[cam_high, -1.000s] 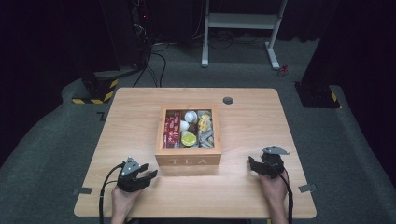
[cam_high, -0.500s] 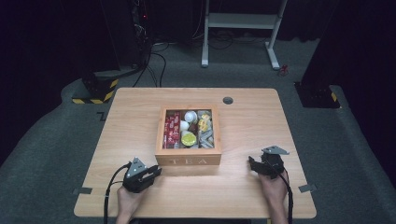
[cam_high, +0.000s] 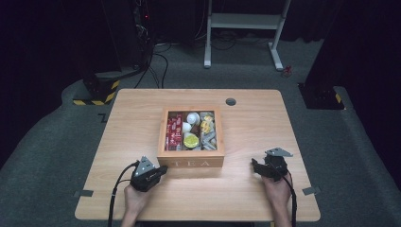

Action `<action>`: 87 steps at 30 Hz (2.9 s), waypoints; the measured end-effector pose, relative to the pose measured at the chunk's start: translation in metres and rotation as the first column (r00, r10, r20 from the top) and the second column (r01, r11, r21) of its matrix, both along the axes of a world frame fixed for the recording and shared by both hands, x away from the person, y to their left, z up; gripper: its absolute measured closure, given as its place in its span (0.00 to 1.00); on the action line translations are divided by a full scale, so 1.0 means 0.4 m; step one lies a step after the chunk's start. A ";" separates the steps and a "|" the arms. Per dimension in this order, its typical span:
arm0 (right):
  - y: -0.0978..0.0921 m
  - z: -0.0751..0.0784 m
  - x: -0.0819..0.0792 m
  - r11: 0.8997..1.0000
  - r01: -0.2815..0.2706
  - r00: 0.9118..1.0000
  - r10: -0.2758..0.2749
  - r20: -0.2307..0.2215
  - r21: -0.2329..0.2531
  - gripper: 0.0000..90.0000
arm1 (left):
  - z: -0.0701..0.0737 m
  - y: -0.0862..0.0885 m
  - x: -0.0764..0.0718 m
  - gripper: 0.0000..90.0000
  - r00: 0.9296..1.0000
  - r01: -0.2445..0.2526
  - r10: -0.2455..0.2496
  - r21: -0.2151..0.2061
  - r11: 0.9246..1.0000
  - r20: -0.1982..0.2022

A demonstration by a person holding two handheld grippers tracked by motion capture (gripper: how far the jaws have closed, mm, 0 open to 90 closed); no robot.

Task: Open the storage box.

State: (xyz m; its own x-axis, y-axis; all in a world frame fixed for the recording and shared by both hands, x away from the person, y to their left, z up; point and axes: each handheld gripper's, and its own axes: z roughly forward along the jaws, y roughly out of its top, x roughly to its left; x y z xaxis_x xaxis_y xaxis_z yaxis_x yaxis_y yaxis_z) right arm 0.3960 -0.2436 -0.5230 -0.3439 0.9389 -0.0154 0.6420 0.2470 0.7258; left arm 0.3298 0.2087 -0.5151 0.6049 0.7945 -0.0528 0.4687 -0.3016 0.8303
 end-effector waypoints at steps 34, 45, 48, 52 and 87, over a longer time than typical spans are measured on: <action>-0.001 0.000 0.001 1.000 -0.003 1.000 0.003 0.000 0.000 0.33 | 0.030 -0.008 0.018 1.00 1.000 -0.023 0.023 -0.067 0.997 -0.003; -0.001 0.000 0.001 1.000 -0.003 1.000 0.003 0.000 0.000 0.33 | 0.040 -0.008 0.019 1.00 1.000 -0.020 0.019 -0.070 0.997 -0.008; -0.001 0.000 0.001 1.000 -0.003 1.000 0.003 0.000 0.000 0.33 | 0.045 -0.009 0.019 1.00 1.000 -0.019 0.019 -0.070 0.997 -0.008; 0.000 0.000 0.001 1.000 -0.004 1.000 0.004 -0.001 0.000 0.33 | 0.055 -0.011 0.020 1.00 1.000 -0.012 0.012 -0.059 0.998 -0.003; 0.000 0.000 0.001 1.000 -0.009 1.000 0.009 -0.001 -0.001 0.33 | 0.083 -0.012 0.033 1.00 1.000 0.012 -0.012 -0.053 0.999 -0.015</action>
State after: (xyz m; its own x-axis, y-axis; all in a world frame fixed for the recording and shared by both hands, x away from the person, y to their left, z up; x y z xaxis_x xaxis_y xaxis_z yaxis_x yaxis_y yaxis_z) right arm 0.3965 -0.2437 -0.5230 -0.3525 0.9357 -0.0158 0.6401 0.2534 0.7253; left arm 0.3430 0.2041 -0.4819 0.6132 0.7830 -0.1041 0.4784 -0.2633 0.8377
